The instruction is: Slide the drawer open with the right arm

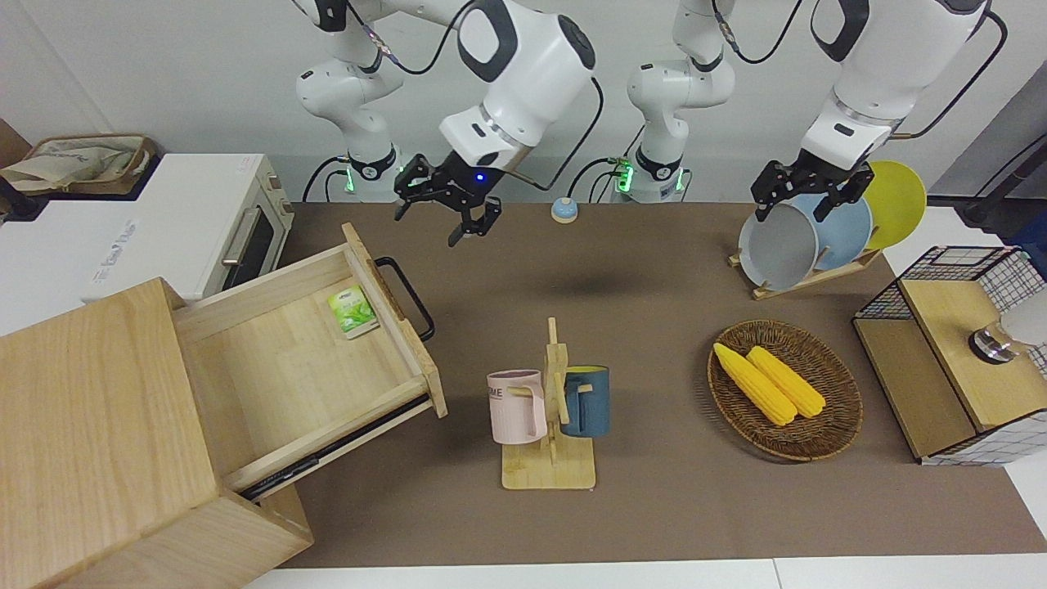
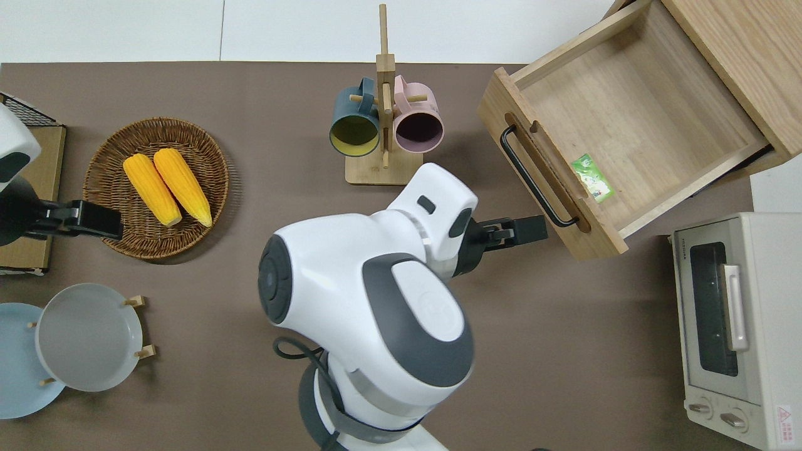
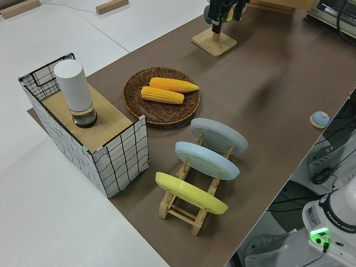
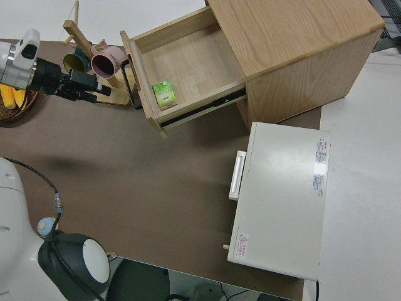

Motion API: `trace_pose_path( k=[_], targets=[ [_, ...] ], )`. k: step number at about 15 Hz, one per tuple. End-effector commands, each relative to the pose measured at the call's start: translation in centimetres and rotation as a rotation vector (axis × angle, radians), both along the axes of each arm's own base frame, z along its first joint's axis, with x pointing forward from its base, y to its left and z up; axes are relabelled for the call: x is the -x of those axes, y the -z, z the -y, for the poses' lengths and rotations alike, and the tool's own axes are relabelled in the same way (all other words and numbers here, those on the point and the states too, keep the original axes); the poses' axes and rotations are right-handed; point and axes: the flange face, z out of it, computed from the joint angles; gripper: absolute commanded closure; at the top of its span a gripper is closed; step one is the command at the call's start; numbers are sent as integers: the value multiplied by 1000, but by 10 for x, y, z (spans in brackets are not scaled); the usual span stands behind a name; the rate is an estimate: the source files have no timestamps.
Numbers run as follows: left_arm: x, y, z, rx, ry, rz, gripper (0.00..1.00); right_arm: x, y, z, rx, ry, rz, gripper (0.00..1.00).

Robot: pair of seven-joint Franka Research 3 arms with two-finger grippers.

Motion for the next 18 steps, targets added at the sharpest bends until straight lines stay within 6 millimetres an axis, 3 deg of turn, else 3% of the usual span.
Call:
trace_pose_path(
  k=[1,6,10,14,18],
  targets=[
    [-2,-3,-1,-16,12,-6,7,-6,-39,54,-215,37,-5,15],
    [-2,-4,-1,-16,12,-5,7,-18,-68,133,-434,77,-38,15],
    [-2,-4,-1,-16,12,-5,7,-29,-75,191,-572,50,-57,15],
    [-2,-4,-1,-16,12,-5,7,-42,-59,213,-589,-25,-46,15],
    [-2,-4,-1,-16,12,-5,7,-49,-40,219,-587,-119,-69,15]
  ],
)
